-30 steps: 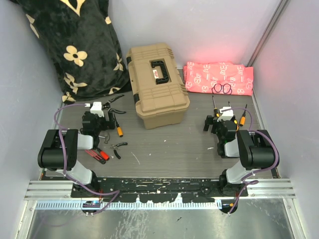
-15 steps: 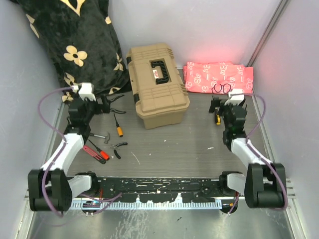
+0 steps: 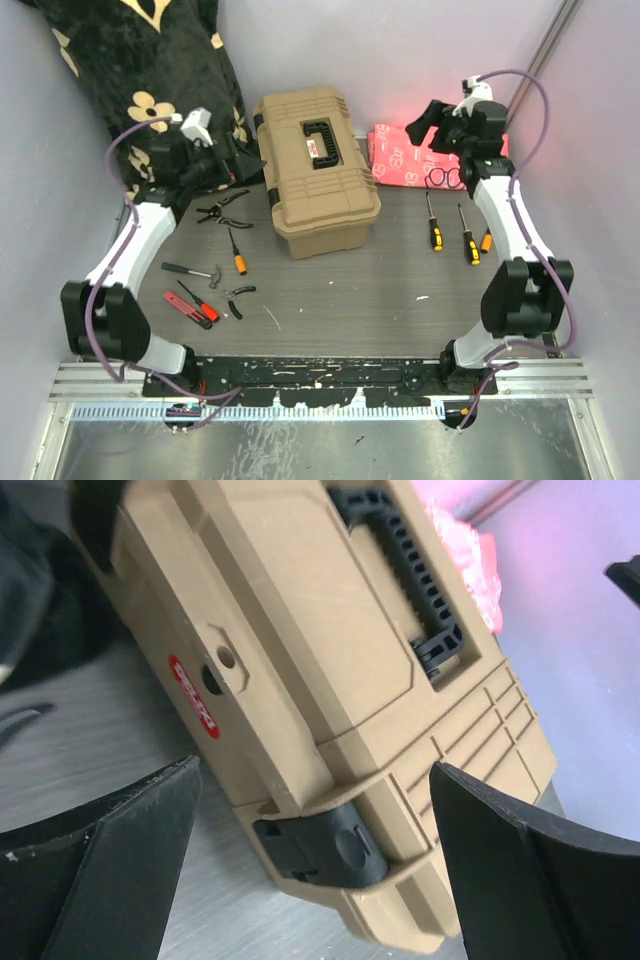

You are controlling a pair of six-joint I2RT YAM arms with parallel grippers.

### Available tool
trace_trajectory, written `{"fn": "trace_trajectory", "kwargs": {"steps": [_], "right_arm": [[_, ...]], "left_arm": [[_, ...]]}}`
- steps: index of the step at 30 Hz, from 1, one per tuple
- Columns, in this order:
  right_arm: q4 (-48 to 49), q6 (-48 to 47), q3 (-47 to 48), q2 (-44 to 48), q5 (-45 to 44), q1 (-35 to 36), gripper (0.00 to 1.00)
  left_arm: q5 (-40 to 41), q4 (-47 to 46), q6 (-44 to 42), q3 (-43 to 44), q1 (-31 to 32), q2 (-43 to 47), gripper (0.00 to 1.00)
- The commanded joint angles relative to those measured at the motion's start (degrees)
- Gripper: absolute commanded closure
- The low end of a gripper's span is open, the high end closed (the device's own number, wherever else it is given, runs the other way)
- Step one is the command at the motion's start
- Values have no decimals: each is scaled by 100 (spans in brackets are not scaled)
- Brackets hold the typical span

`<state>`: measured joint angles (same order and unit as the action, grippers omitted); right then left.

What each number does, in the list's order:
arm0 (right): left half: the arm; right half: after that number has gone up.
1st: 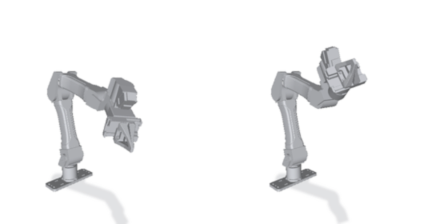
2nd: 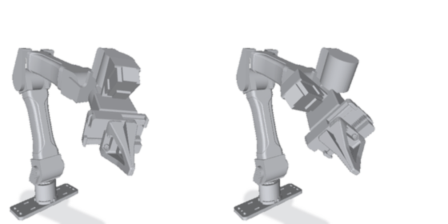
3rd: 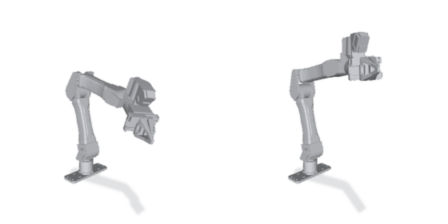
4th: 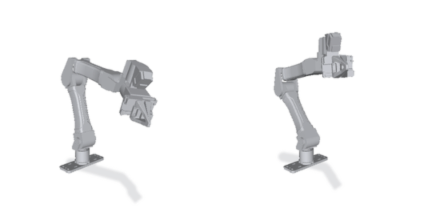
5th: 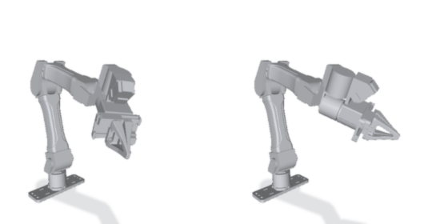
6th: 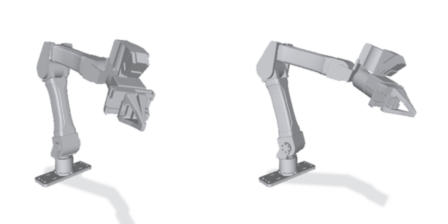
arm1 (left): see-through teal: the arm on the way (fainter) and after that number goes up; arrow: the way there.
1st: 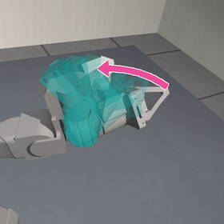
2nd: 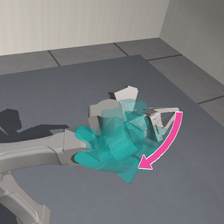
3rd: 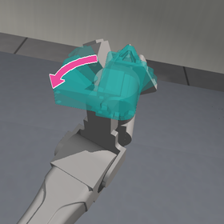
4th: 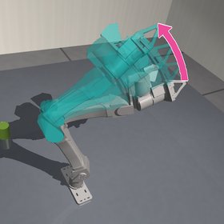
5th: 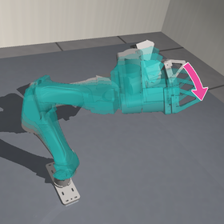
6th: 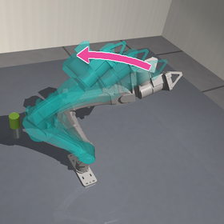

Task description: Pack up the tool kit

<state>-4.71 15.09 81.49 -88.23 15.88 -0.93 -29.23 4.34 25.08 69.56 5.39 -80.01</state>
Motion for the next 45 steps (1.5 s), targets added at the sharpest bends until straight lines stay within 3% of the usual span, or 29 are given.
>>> {"fn": "trace_trajectory", "kwargs": {"steps": [1,8,19,26,31,38,45], "right_arm": [[-434,439,815,-664,1126,204,13],[-1264,165,2425,-1978,1799,706,16],[-1586,-52,2702,-2713,2043,1345,16],[-2372,-540,2888,-3007,1637,1592,22],[-3105,-1103,3004,-3039,827,1807,26],[-3940,-1503,3060,-3187,-210,2151,63],[-3985,-1555,2322,-2807,-580,2325,72]], "left_arm": [[-177,1,644,553,328,-673,2],[30,-589,1208,796,402,-1423,2],[-236,-1196,1595,554,537,-1769,2],[-402,-1380,1614,338,944,-1910,2],[-372,-1377,1543,114,1212,-1981,2],[-371,-1266,1406,-84,1563,-2003,2],[-411,-1187,1241,-508,1941,-1740,2]]}}
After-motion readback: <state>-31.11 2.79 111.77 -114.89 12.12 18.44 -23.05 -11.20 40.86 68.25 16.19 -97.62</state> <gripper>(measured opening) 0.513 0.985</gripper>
